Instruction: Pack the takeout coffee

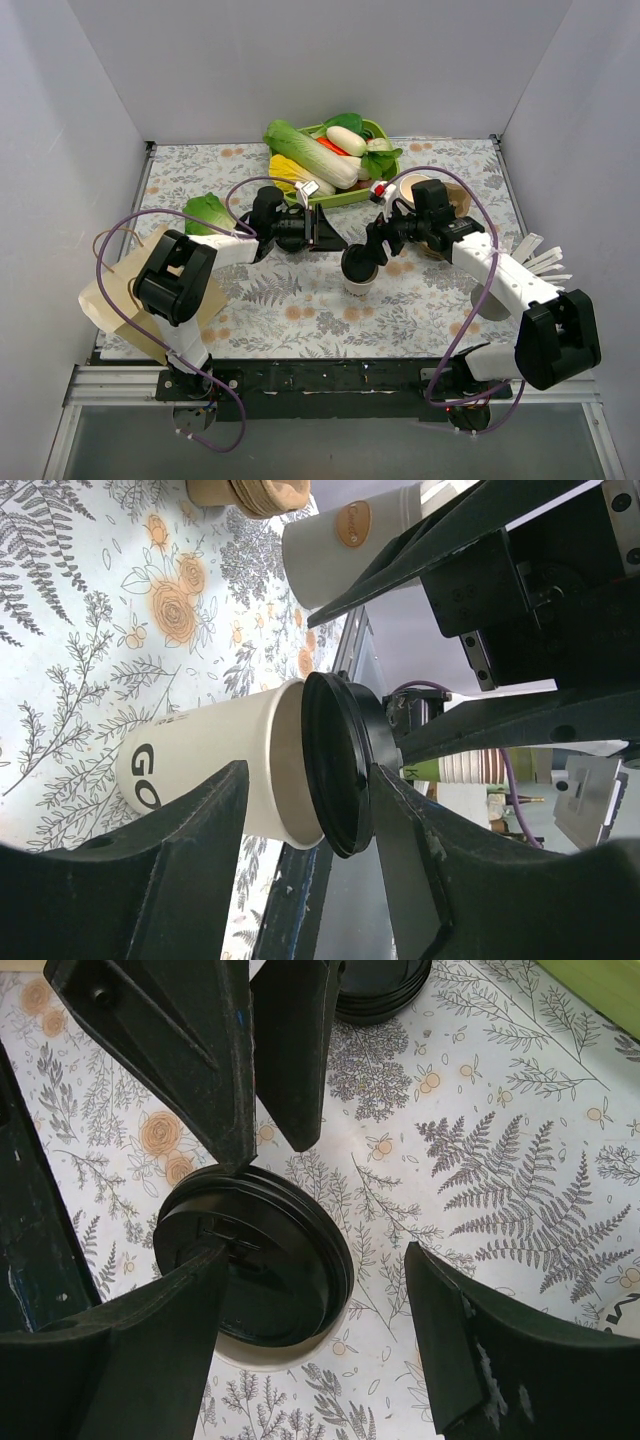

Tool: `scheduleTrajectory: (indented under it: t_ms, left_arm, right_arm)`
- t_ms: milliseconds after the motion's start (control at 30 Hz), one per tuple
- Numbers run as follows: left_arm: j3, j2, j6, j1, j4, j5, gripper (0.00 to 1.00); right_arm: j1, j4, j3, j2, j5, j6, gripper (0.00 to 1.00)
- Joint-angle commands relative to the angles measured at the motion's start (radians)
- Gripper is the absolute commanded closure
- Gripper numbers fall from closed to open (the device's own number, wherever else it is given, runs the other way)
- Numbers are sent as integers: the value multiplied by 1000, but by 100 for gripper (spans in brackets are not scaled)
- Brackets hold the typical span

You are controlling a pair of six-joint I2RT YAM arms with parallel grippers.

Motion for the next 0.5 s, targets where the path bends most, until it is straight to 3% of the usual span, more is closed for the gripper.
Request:
scheduleTrajectory:
  t_ms: [0, 467]
  left_arm:
    - [46, -62, 77, 1, -85, -35, 49]
    - [28, -35, 105, -1, -90, -35, 49]
  right_arm:
    - [10, 35, 48, 11, 12, 12, 22]
    - [15, 14, 51, 19, 25, 1, 23]
